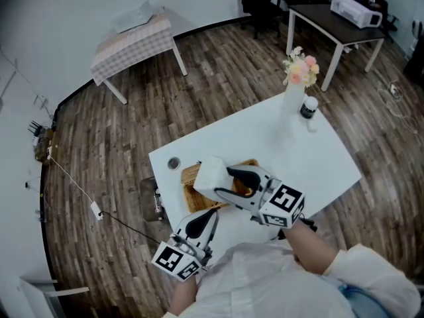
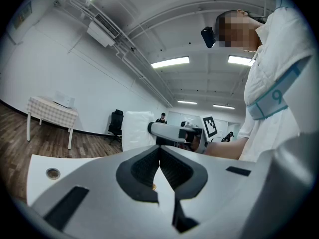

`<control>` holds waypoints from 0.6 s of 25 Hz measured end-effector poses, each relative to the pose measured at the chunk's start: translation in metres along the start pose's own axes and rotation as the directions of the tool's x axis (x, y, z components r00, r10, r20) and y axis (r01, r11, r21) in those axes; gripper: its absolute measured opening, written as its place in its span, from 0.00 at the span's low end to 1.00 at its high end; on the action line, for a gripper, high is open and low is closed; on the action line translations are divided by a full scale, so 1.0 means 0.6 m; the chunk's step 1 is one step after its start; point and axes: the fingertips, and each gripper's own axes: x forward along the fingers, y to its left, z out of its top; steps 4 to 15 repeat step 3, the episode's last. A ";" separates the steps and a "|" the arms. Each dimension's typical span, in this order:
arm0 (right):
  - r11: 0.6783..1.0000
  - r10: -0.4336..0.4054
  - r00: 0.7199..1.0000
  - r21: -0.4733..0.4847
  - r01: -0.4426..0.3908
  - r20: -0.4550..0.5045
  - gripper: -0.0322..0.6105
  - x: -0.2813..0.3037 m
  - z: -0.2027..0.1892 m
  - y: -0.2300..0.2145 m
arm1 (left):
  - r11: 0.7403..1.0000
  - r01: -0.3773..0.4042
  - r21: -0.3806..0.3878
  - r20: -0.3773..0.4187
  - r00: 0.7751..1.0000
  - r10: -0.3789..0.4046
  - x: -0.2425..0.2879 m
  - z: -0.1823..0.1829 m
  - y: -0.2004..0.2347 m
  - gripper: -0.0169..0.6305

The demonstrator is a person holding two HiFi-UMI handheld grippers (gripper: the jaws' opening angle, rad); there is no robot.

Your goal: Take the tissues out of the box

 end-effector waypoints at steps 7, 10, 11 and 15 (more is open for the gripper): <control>1.000 0.003 1.000 0.000 -0.003 -0.002 0.43 0.000 0.000 0.003 | 1.000 0.004 -0.002 -0.001 1.000 -0.004 0.000 0.000 -0.003 0.03; 1.000 0.003 1.000 0.000 -0.003 -0.002 0.43 0.000 0.000 0.003 | 1.000 0.004 -0.002 -0.001 1.000 -0.004 0.000 0.000 -0.003 0.03; 1.000 0.003 1.000 0.000 -0.003 -0.002 0.43 0.000 0.000 0.003 | 1.000 0.004 -0.002 -0.001 1.000 -0.004 0.000 0.000 -0.003 0.03; 1.000 0.003 1.000 0.000 -0.003 -0.002 0.43 0.000 0.000 0.003 | 1.000 0.004 -0.002 -0.001 1.000 -0.004 0.000 0.000 -0.003 0.03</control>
